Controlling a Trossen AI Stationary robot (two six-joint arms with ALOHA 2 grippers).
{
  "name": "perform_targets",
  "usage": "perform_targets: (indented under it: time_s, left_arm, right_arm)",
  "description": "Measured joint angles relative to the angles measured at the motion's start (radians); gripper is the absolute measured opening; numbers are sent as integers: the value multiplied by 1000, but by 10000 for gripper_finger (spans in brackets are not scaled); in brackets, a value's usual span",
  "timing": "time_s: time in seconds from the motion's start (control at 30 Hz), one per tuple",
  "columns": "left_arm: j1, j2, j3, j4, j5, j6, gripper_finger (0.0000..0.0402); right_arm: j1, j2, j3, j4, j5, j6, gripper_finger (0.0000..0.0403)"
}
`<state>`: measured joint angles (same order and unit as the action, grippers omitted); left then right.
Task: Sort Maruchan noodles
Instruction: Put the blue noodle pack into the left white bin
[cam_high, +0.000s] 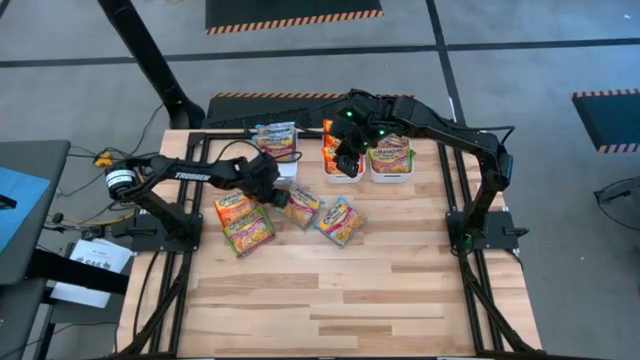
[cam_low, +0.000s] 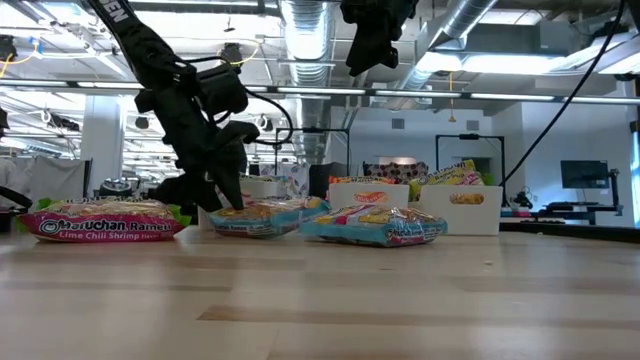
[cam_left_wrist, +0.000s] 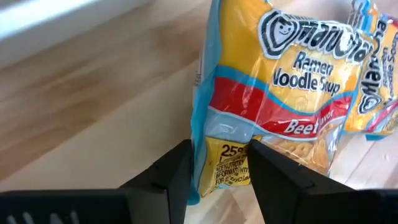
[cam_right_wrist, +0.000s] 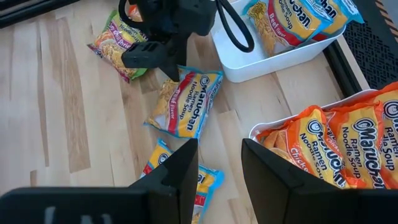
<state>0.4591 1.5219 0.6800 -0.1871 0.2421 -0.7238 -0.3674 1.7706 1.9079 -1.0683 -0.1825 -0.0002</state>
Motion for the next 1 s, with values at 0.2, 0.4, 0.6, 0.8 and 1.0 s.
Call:
perform_targets:
  time_s: [0.2, 0.4, 0.6, 0.8, 1.0]
  left_arm:
    - [0, -1, -9, 20, -21, 7, 99]
    - [1, 0, -11, 60, -21, 33, 10]
    - [-7, 1, -10, 98, 11, 69, 1]
    - [-35, -27, 10, 173, 104, 101, 0]
    - [-55, -120, 27, 180, 89, 153, 0]
  right_arm:
    - [0, 0, 0, 0, 0, 3, 147]
    - [0, 0, 0, 0, 0, 11, 147]
    - [0, 0, 0, 9, 0, 11, 147]
    - [0, 0, 0, 9, 0, 11, 147]
    - [0, 0, 0, 8, 0, 10, 147]
